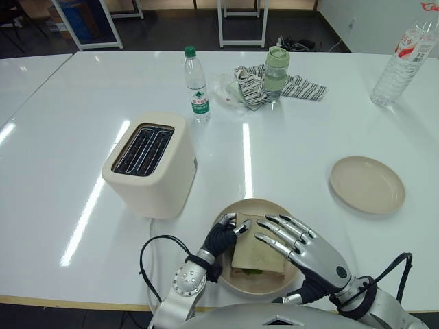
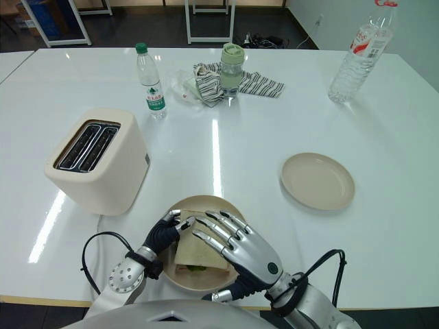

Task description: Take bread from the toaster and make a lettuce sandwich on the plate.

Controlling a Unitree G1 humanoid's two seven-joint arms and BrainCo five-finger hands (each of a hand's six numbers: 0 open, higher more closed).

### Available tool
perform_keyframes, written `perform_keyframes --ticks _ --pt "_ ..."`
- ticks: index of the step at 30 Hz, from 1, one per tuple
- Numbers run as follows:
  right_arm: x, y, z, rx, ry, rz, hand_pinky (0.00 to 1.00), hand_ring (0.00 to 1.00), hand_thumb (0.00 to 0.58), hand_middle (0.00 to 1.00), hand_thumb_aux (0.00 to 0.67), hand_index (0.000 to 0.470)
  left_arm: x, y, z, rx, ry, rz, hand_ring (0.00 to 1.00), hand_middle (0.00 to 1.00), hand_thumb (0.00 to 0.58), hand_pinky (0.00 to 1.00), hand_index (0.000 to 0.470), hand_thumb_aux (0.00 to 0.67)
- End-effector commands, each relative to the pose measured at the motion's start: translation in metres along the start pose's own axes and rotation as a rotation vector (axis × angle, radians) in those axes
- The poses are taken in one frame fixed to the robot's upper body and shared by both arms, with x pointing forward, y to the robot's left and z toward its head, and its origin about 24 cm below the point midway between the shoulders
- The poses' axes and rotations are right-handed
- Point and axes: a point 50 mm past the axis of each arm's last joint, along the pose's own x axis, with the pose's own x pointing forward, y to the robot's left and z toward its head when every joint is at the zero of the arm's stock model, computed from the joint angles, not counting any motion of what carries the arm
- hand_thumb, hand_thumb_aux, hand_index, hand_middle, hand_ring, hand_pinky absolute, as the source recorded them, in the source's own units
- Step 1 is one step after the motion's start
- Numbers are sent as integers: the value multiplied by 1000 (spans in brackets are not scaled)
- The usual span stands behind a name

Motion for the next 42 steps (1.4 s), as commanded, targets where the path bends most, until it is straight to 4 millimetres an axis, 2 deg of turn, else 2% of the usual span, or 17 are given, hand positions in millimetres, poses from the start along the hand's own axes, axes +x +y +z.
perform_keyframes --ticks 1,8,11,16,21,22,23,24,25,28,31,35,38,40,42 --pt "-1 14 8 -21 -55 98 0 0 0 0 0 0 -2 0 -11 15 58 -3 1000 1000 580 1000 470 670" --pt "-15 50 7 -36 -36 390 0 0 0 0 0 0 -1 0 -11 22 61 -4 1000 1000 580 1000 470 670" --pt "-23 60 7 -42 -23 492 0 0 0 0 0 0 -1 1 -11 27 62 -3 1000 1000 580 1000 470 670" --pt "-31 66 5 -41 2 594 0 0 0 0 0 0 0 1 -11 34 61 4 1000 1000 580 1000 470 670" --pt "-32 69 6 -57 1 616 0 0 0 0 0 0 0 1 -9 58 53 10 1000 1000 580 1000 470 670" --pt "-32 69 6 -63 -2 619 0 0 0 0 0 0 0 2 -8 87 44 17 1000 1000 576 1000 433 617" --pt "-32 69 6 -67 -3 621 0 0 0 0 0 0 0 2 -6 124 35 25 929 929 511 929 308 439" --pt "-31 69 6 -73 -6 624 0 0 0 0 0 0 0 5 -2 229 9 49 94 94 0 94 0 0" --pt "-31 70 6 -79 -9 628 0 0 0 0 0 0 -1 7 2 355 -22 79 0 0 0 0 0 0" --pt "-32 71 6 -95 -13 640 0 0 0 0 0 0 -1 21 22 764 -143 207 0 0 0 0 0 0" --pt "-32 72 6 -103 -11 645 0 0 0 0 0 0 -4 29 51 960 -343 367 0 0 0 0 0 0" --pt "-32 73 5 -111 -9 649 0 0 0 0 0 0 -13 28 76 1002 -544 460 0 0 0 0 0 0" --pt "-32 74 4 -118 -7 652 0 0 0 0 0 0 -17 27 83 957 -589 446 0 0 0 0 0 0" --pt "-32 74 3 -122 -1 649 0 0 0 0 0 0 -18 28 81 871 -566 411 0 0 0 0 0 0" --pt "-28 72 2 -127 10 605 0 0 0 0 0 0 -18 33 76 710 -502 386 0 0 0 0 0 0"
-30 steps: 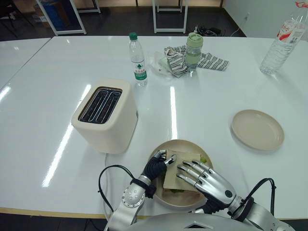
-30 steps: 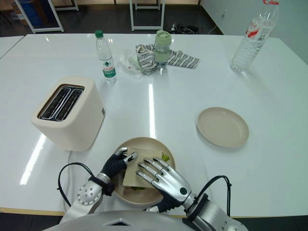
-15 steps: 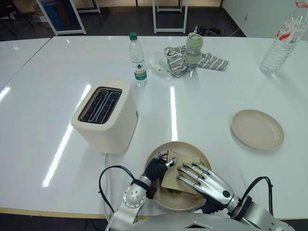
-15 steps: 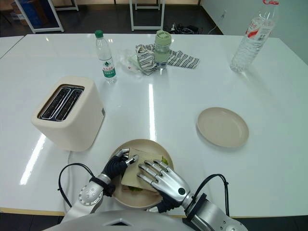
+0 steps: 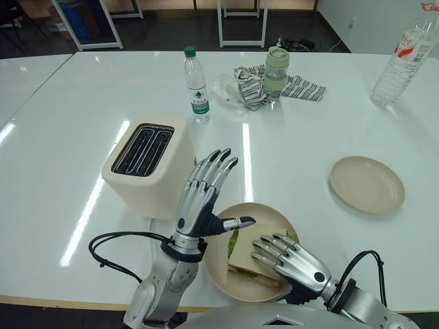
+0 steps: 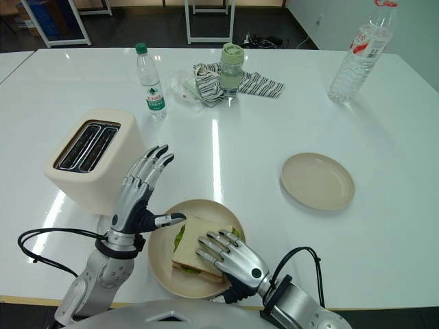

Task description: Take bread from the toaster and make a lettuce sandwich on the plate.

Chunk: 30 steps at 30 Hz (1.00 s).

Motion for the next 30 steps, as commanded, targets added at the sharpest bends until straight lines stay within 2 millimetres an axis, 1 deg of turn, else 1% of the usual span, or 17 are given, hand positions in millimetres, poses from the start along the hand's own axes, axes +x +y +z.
perform_keyframes --ticks 1,4,6,10,13,14,15,16,17,18,19,20,21,23,25,28,30 --pt "-11 31 6 -4 -24 190 0 0 0 0 0 0 -6 -1 -13 -240 159 -48 0 0 0 0 0 0" --pt "-1 7 1 27 0 -42 0 0 0 0 0 0 -12 -7 -26 -324 250 -104 0 0 0 0 0 0" --pt "4 -10 -1 124 -8 -220 0 0 0 0 0 0 -13 -11 -30 -400 285 -123 0 0 0 0 0 0" --pt "8 -36 -2 370 -28 -468 0 0 0 0 0 0 -14 -14 -30 -518 297 -141 0 0 0 0 0 0" --pt "4 -51 -5 549 -28 -578 0 0 0 0 0 0 -11 -7 -28 -475 226 -165 0 0 0 0 0 0" --pt "1 -56 -8 608 -18 -603 0 0 0 0 0 0 -9 -3 -28 -456 193 -179 235 235 0 235 0 0" --pt "-1 -59 -12 659 -9 -613 0 0 0 0 0 0 -8 2 -28 -446 170 -186 580 580 0 580 0 0" --pt "-5 -62 -18 705 -4 -617 357 357 0 357 0 0 -6 9 -28 -442 150 -203 1000 1000 18 1000 7 11" --pt "-10 -65 -25 735 2 -620 1000 1000 0 1000 0 0 -5 19 -29 -435 137 -227 1000 1000 443 1000 241 344" --pt "-15 -69 -37 744 28 -609 1000 1000 0 1000 0 0 -6 30 -30 -427 127 -284 1000 1000 547 1000 358 510" --pt "-21 -72 -48 730 60 -594 1000 1000 454 1000 357 251 -7 42 -30 -397 119 -365 1000 1000 580 1000 470 670" --pt "-28 -75 -60 719 101 -576 1000 1000 579 1000 644 452 -10 55 -32 -348 121 -443 1000 1000 580 1000 470 670" --pt "-35 -78 -70 702 141 -558 1000 1000 580 1000 670 470 -12 69 -33 -298 127 -509 1000 1000 580 1000 470 670" --pt "-48 -82 -84 674 214 -506 1000 1000 580 1000 670 470 -15 93 -36 -211 147 -605 1000 1000 580 1000 470 670" --pt "-60 -78 -90 661 270 -382 1000 1000 580 1000 670 470 -24 107 -37 -145 170 -752 1000 1000 580 1000 470 670" --pt "-73 -64 -98 657 321 -167 1000 1000 580 1000 670 470 -39 110 -39 -99 243 -934 1000 1000 580 1000 470 670" --pt "-80 -50 -97 662 330 -7 1000 1000 580 1000 670 470 -52 100 -42 -98 320 -1073 1000 1000 580 1000 470 670"
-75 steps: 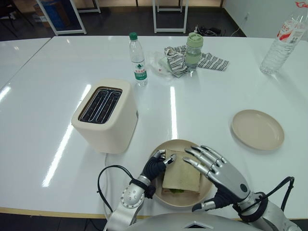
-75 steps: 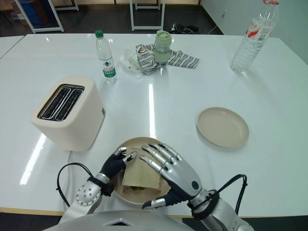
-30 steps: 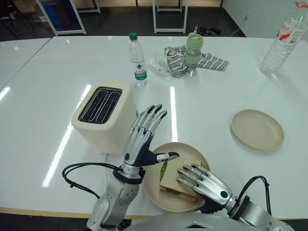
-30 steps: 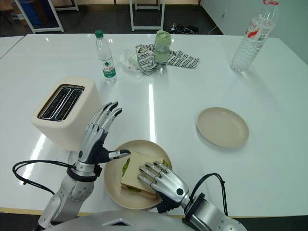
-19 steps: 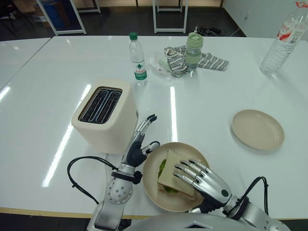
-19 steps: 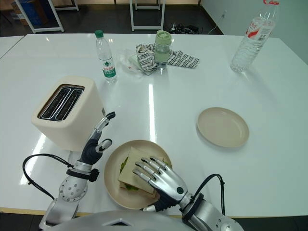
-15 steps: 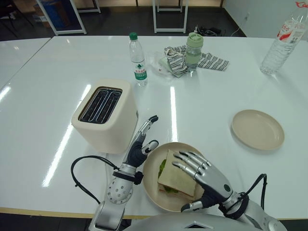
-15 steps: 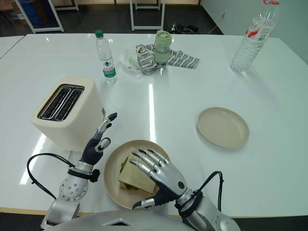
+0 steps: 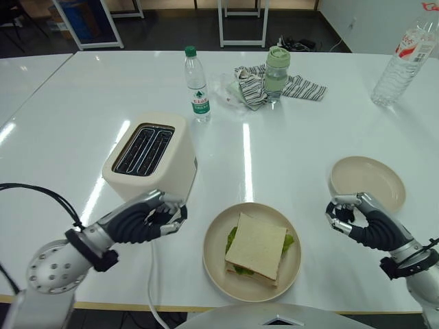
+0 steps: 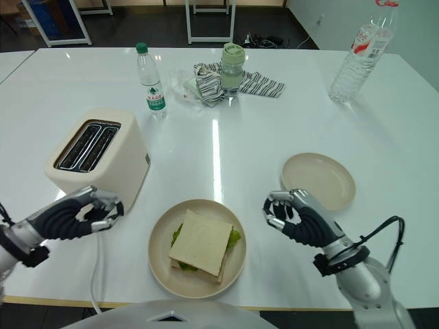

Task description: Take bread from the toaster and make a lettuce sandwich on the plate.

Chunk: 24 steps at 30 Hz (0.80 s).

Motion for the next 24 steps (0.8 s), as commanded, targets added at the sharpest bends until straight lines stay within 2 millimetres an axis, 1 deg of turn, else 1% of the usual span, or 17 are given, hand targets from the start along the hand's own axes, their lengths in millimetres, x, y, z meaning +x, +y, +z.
perform_keyframes --ticks 1,2,4,6,8,11,14,21,24 --pt "-16 14 -16 -29 112 259 1000 1000 580 1000 670 470 -3 -28 -10 -27 141 -266 1000 1000 580 1000 470 670" --pt "-20 21 -16 -19 117 318 1000 1000 580 1000 670 470 -2 -39 -14 -45 171 -345 1000 1000 580 1000 470 670" --pt "-25 33 -16 -1 125 407 1000 1000 580 1000 670 470 2 -57 -19 -56 206 -451 1000 1000 580 1000 470 670" --pt "-27 40 -17 1 134 459 1000 1000 580 1000 670 470 6 -71 -17 -65 204 -511 1000 1000 580 1000 470 670" --pt "-27 47 -17 2 137 501 1000 1000 580 1000 670 470 11 -80 -17 -71 202 -542 1000 1000 580 1000 470 670" --pt "-29 55 -16 5 136 555 1000 1000 580 1000 670 470 17 -88 -23 -51 246 -574 1000 1000 580 1000 470 670" --pt "-30 62 -15 1 140 599 1000 1000 580 1000 670 470 23 -92 -25 -37 259 -582 1000 1000 580 1000 470 670" --pt "-24 87 -10 -2 103 688 1000 1000 580 1000 670 470 44 -105 -20 -63 191 -582 1000 1000 580 1000 470 670" --pt "-19 94 -10 -12 92 701 1000 1000 580 1000 670 470 53 -108 -22 -78 186 -577 1000 1000 580 1000 470 670"
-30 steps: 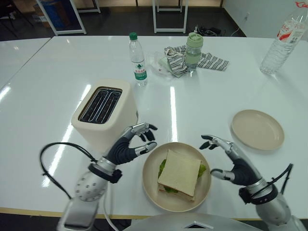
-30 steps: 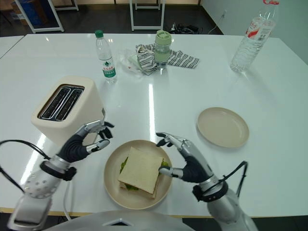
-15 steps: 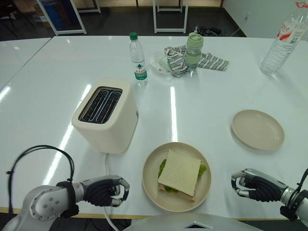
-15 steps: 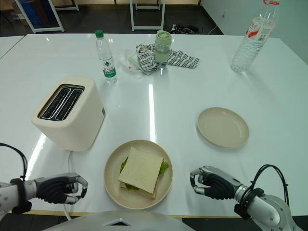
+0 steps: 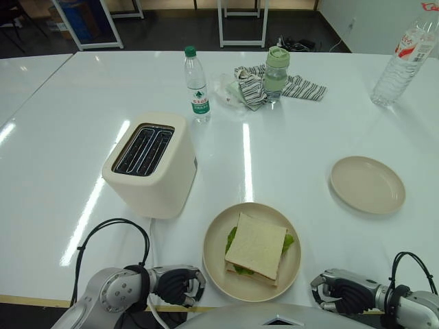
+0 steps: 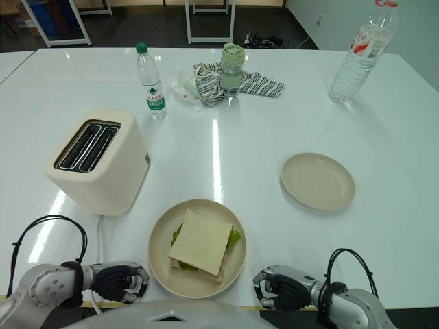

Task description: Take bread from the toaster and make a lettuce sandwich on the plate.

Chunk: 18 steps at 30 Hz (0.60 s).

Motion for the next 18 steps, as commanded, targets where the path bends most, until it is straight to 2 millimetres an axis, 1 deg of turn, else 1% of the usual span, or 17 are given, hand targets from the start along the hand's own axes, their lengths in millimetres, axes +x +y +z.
perform_keyframes --ticks 1,5,10,15,18 --pt "12 2 0 -19 -4 12 1000 1000 580 1000 670 470 12 3 -5 -14 17 3 1000 1000 580 1000 470 670" --pt "30 -7 1 -21 -51 -24 1000 1000 580 1000 670 470 25 8 -3 -30 -4 20 1000 1000 580 1000 470 670" --pt "52 -27 -1 -40 -96 -119 1000 1000 580 1000 670 470 49 17 6 -43 -59 19 1000 1000 580 1000 470 670" --pt "70 -59 -7 -141 -47 -257 1000 1000 580 1000 670 470 65 39 8 -55 -87 70 1000 1000 580 1000 470 670" --pt "80 -77 -10 -172 -29 -316 1000 1000 580 1000 670 470 78 59 6 -30 -58 139 1000 1000 580 1000 470 670"
